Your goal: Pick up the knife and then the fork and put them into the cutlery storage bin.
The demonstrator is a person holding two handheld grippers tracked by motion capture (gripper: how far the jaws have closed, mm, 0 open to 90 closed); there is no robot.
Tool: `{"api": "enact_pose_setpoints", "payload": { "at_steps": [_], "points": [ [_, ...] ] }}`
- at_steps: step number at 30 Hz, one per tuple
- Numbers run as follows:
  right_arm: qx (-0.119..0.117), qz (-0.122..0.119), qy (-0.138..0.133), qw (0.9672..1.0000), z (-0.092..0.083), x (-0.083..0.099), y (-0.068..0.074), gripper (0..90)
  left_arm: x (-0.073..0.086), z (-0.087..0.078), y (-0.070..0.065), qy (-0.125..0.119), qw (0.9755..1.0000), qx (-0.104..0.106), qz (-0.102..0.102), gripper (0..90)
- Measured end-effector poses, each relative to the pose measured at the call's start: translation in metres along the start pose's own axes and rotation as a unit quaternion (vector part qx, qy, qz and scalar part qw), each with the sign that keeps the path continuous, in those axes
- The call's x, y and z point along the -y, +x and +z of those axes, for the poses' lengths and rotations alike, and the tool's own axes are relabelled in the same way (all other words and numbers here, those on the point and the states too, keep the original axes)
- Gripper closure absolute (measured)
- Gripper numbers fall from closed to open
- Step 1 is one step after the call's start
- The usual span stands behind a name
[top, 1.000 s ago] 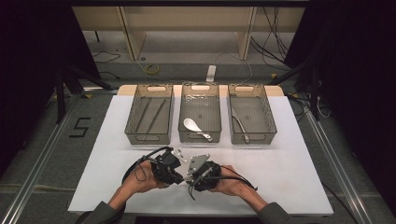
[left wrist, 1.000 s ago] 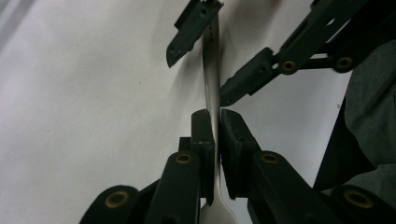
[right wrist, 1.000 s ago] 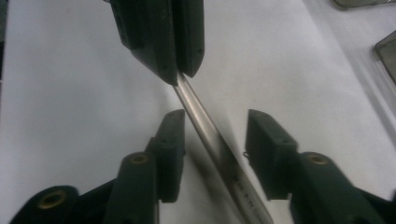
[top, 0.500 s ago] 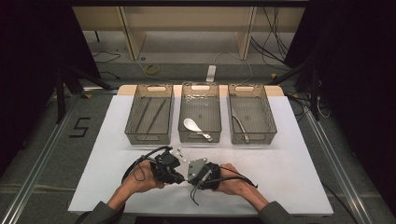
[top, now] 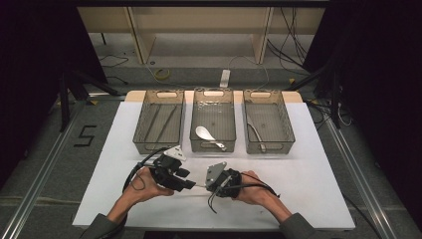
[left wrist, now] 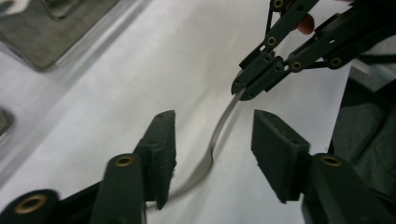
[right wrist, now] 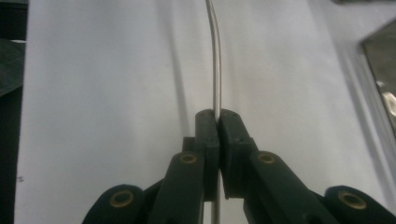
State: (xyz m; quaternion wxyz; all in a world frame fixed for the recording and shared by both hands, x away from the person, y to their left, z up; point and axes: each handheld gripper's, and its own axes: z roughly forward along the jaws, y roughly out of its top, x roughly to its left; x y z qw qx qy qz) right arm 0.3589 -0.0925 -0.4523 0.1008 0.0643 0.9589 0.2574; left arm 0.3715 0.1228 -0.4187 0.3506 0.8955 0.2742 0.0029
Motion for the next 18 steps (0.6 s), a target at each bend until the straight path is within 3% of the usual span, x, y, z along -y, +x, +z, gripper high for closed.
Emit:
{"api": "enact_pose_setpoints", "payload": {
  "at_steps": [2,8,12,18],
  "points": [
    [0.005,0.009,0.0,0.9999,-0.004,0.003,-0.005,87.9,0.001,-0.002,0.001,-0.005,1.0,-0.007,-0.003,38.2],
    [0.011,0.028,0.011,0.9995,-0.009,0.01,-0.013,88.0,0.001,-0.01,0.002,-0.049,0.9985,-0.023,-0.005,31.0],
    [0.017,0.039,0.015,0.999,-0.012,0.015,-0.018,88.0,0.002,-0.019,0.004,-0.081,0.9962,-0.026,-0.018,28.7],
    [0.038,0.077,0.022,0.9961,-0.022,0.026,-0.031,88.0,0.009,-0.028,0.009,-0.11,0.9926,-0.038,-0.036,24.9]
  ]
}}
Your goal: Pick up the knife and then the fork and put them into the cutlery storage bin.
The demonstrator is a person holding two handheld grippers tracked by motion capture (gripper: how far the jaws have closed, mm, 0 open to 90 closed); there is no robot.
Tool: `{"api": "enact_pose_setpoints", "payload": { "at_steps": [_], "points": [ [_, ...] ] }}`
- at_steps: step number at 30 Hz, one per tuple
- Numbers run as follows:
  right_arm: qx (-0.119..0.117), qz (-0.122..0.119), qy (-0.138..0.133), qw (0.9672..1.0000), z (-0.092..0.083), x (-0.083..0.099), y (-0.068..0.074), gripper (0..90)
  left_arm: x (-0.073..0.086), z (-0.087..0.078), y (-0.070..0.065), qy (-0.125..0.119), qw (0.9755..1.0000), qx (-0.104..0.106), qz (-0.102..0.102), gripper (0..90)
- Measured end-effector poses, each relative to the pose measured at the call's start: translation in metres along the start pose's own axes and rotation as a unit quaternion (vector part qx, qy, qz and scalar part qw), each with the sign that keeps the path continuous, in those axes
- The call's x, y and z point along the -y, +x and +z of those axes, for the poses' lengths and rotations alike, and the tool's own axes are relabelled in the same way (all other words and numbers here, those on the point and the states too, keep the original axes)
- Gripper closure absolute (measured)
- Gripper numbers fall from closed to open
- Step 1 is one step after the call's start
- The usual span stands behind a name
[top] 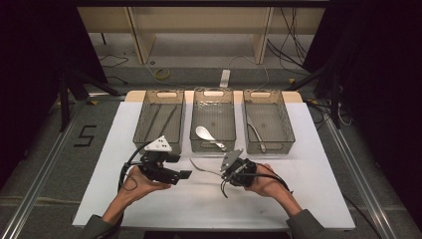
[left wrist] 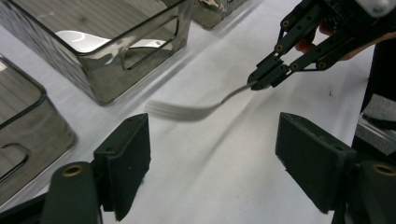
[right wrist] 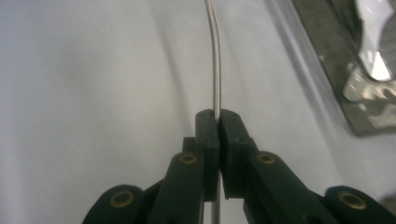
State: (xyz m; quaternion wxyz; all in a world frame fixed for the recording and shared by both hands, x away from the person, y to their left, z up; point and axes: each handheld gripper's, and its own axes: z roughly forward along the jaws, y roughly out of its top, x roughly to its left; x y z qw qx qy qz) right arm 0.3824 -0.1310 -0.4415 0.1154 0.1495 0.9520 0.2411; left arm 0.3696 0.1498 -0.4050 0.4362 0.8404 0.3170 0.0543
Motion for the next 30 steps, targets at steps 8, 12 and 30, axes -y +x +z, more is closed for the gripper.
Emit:
{"api": "enact_pose_setpoints", "payload": {
  "at_steps": [8,12,30],
  "points": [
    [0.029,0.043,-0.016,0.9985,-0.022,0.01,-0.02,87.9,0.008,-0.013,0.006,-0.046,0.9985,-0.027,-0.011,23.4],
    [0.034,0.062,-0.029,0.9971,-0.037,0.014,-0.03,87.9,0.013,-0.018,0.009,-0.069,0.9966,-0.036,-0.025,22.3],
    [0.08,0.204,-0.082,0.9723,-0.085,0.036,-0.103,87.8,0.028,-0.021,0.014,-0.09,0.9927,-0.056,-0.057,18.2]
  ]
}}
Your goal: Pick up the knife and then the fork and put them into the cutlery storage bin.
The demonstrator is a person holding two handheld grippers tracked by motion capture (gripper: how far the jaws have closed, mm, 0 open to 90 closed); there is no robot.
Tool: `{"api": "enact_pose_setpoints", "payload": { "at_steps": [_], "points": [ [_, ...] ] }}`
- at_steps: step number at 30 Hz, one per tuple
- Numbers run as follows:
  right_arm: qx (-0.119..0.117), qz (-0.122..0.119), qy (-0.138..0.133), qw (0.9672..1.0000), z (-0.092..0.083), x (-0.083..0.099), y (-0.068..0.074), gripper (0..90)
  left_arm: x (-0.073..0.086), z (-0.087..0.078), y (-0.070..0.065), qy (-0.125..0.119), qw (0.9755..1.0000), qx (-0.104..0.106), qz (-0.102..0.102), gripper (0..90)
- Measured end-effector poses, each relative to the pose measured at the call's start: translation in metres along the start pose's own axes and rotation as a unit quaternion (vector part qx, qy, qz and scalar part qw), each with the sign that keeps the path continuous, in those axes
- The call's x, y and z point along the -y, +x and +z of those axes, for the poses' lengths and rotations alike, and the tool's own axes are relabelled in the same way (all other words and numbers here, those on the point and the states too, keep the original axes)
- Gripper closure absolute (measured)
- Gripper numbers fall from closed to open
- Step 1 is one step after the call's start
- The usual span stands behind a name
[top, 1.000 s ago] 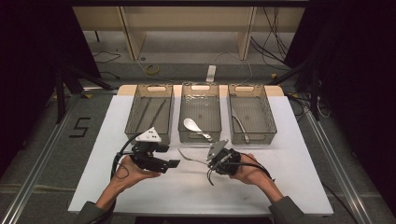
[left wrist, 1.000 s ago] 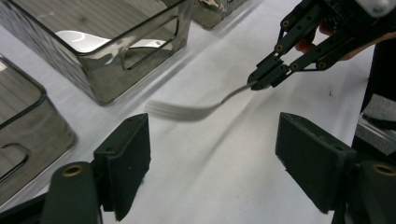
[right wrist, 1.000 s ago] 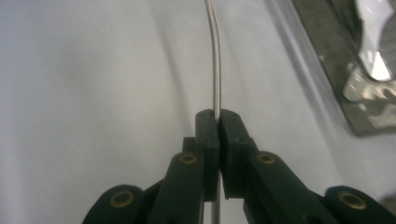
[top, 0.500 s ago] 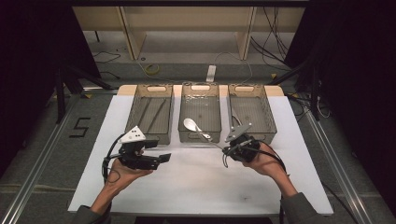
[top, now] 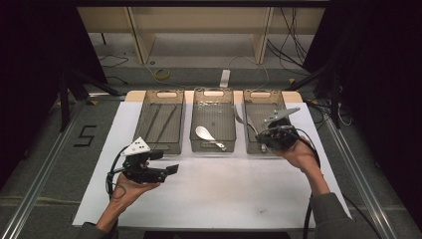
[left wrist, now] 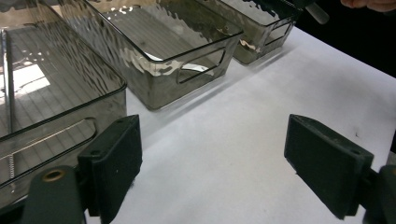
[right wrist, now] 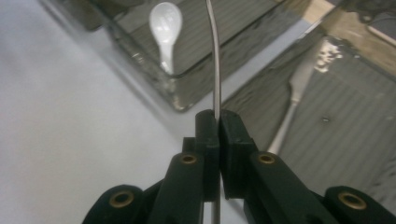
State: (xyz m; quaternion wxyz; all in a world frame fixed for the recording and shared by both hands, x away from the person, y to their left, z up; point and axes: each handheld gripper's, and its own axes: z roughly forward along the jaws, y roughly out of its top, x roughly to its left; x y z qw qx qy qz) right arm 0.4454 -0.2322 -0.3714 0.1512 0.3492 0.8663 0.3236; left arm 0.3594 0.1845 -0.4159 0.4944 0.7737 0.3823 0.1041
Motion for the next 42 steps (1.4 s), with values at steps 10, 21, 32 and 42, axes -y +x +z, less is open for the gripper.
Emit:
{"api": "enact_pose_setpoints", "payload": {
  "at_steps": [10,21,32,42],
  "points": [
    [0.037,0.057,0.014,0.9976,0.005,-0.017,-0.037,87.8,0.001,0.0,-0.001,0.003,1.0,-0.005,0.003,17.1],
    [0.07,0.109,0.056,0.99,0.029,-0.018,-0.057,87.7,0.002,0.0,0.0,0.003,0.9999,-0.011,0.004,16.1],
    [0.078,0.143,0.084,0.9831,0.046,-0.014,-0.069,87.5,0.002,0.001,-0.001,0.009,0.9999,-0.012,0.004,15.8],
    [0.075,0.167,0.101,0.9779,0.059,-0.011,-0.072,72.6,0.002,0.002,-0.001,0.01,0.9999,-0.012,0.003,15.6]
  ]
}}
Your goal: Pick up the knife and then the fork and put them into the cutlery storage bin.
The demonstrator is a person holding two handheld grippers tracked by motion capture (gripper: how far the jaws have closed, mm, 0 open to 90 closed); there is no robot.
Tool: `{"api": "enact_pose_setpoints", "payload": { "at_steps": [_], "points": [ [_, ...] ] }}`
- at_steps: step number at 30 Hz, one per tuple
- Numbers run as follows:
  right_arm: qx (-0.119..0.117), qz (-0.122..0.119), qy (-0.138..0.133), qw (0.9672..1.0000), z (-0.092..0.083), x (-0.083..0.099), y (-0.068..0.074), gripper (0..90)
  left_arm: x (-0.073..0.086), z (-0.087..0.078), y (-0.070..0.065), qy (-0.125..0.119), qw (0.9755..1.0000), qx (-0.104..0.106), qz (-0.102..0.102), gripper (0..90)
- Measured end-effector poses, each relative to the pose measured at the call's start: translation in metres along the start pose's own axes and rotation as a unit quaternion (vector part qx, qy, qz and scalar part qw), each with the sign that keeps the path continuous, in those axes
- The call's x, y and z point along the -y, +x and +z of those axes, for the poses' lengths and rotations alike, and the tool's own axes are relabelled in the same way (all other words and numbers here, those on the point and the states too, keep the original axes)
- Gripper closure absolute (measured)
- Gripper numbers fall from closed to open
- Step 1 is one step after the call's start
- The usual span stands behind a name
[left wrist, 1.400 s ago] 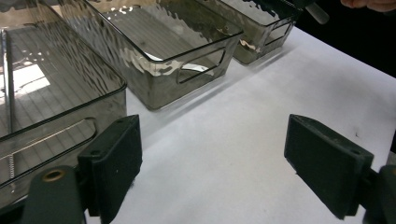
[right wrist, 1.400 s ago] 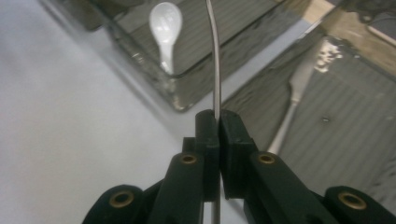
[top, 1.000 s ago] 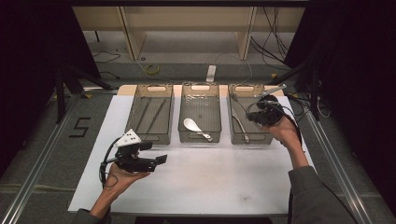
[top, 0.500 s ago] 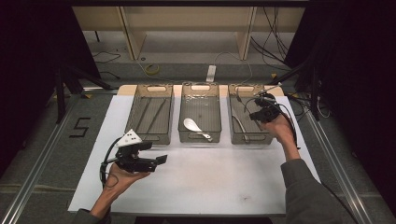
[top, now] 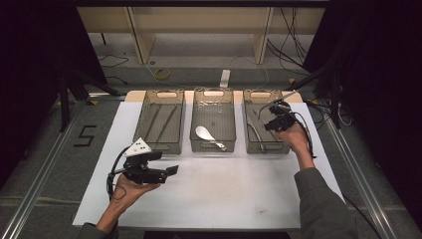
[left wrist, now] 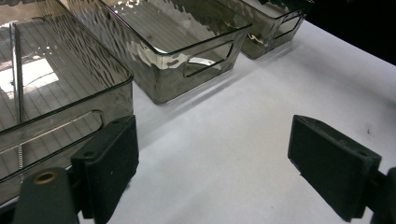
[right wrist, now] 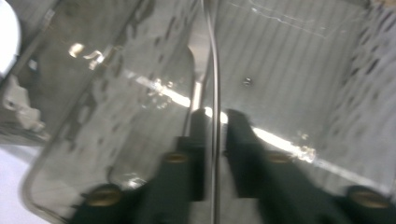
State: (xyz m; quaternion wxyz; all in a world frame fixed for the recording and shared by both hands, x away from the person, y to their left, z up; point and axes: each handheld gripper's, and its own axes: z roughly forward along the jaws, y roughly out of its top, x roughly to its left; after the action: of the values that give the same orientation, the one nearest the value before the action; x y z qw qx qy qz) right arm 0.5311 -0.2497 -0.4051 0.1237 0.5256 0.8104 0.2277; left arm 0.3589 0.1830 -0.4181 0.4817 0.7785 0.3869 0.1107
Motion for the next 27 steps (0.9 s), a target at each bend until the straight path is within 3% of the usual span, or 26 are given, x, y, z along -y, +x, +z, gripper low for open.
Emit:
{"api": "enact_pose_setpoints", "payload": {
  "at_steps": [5,12,19,27],
  "points": [
    [-0.006,-0.012,-0.034,0.9993,-0.012,-0.001,0.006,65.2,0.0,0.0,0.0,-0.003,1.0,-0.001,-0.002,15.6],
    [-0.051,-0.032,-0.082,0.9948,-0.029,0.015,0.023,50.1,0.0,-0.001,0.001,-0.004,1.0,0.003,-0.005,15.6],
    [-0.093,-0.052,-0.118,0.9872,-0.043,0.04,0.042,38.9,0.0,-0.001,0.003,-0.009,0.9999,0.006,-0.012,15.6],
    [-0.142,-0.053,-0.169,0.9739,-0.062,0.07,0.06,34.3,0.0,-0.001,0.004,-0.013,0.9996,0.015,-0.02,15.6]
  ]
}}
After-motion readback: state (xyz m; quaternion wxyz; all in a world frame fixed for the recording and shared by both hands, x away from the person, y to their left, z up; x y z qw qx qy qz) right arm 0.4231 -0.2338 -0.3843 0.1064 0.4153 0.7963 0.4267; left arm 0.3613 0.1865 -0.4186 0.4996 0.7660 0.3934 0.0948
